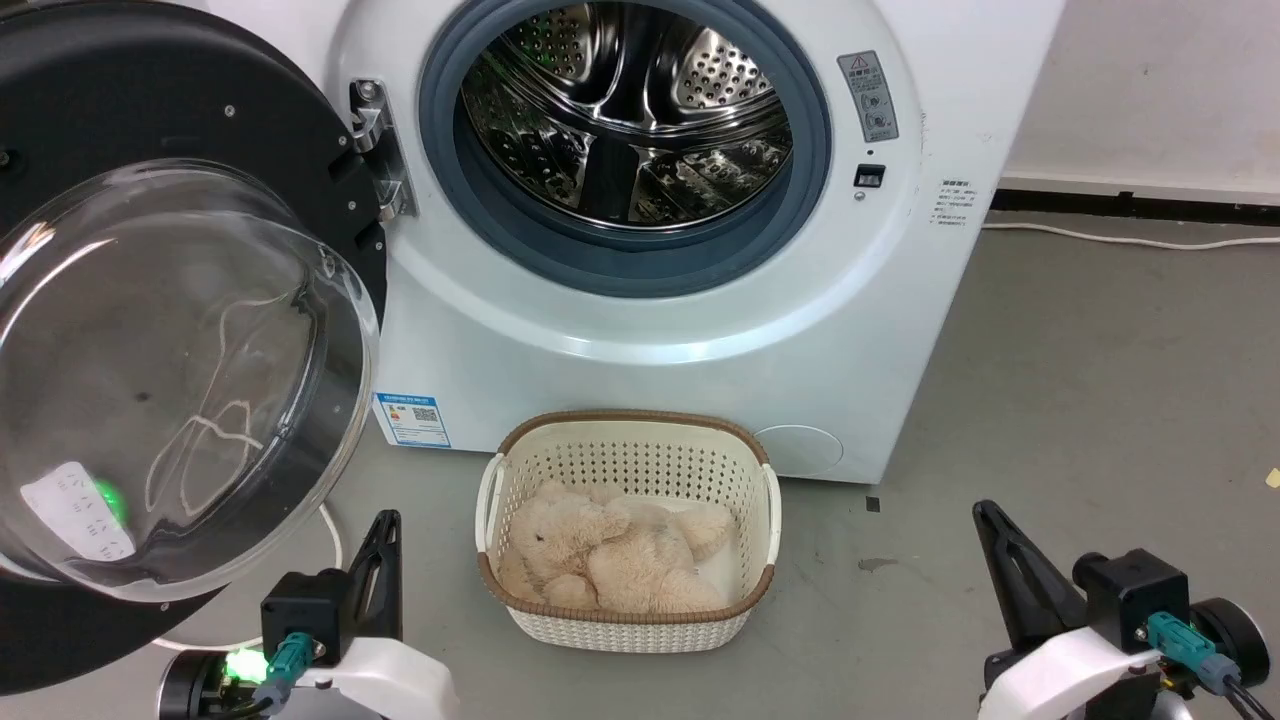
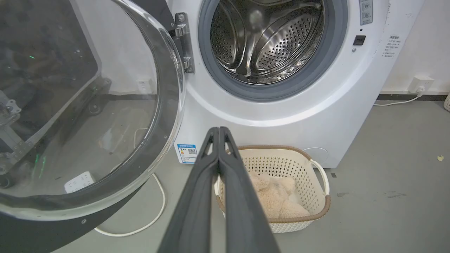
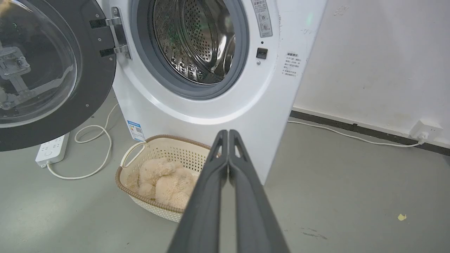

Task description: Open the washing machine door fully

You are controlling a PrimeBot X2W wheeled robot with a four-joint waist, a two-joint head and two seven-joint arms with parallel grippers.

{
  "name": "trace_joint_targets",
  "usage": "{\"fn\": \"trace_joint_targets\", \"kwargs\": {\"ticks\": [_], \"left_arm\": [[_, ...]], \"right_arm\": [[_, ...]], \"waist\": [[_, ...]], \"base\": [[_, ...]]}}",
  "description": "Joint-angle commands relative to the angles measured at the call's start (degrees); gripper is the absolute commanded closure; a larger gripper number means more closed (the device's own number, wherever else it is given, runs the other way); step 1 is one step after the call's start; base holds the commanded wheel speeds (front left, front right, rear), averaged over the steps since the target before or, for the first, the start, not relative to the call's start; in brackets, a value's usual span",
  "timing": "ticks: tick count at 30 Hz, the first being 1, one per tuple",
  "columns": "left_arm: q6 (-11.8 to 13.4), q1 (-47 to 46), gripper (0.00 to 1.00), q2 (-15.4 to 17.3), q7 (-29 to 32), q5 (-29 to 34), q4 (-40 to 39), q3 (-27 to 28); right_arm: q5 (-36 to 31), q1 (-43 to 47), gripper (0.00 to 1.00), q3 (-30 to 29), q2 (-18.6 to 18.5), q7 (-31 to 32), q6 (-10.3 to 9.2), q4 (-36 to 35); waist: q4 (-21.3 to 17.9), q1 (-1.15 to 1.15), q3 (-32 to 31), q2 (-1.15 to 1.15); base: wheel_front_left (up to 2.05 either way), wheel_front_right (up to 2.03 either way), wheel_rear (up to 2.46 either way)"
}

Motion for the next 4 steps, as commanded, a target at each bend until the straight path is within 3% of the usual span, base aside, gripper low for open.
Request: {"fn": "trace_joint_targets", "kwargs": {"ticks": [1,4], "left_arm": [[-0.3,-1.1,1.00,-0.1,0.4,0.5,-0.3,0.5],[-0.3,-1.1,1.00,-0.1,0.4,0.6,-0.3,0.5]], "right_arm": [[-0.4,-1.0,1.00,0.2,0.1,0.4,-0.05,0.2],[-0.4,-1.0,1.00,0.2,0.1,0.5,-0.05,0.2]], "waist": [[0.0,0.00,0.0,0.00],[0.0,0.00,0.0,0.00]], "base": [[0.00,0.00,0.00],[0.00,0.00,0.00]]}}
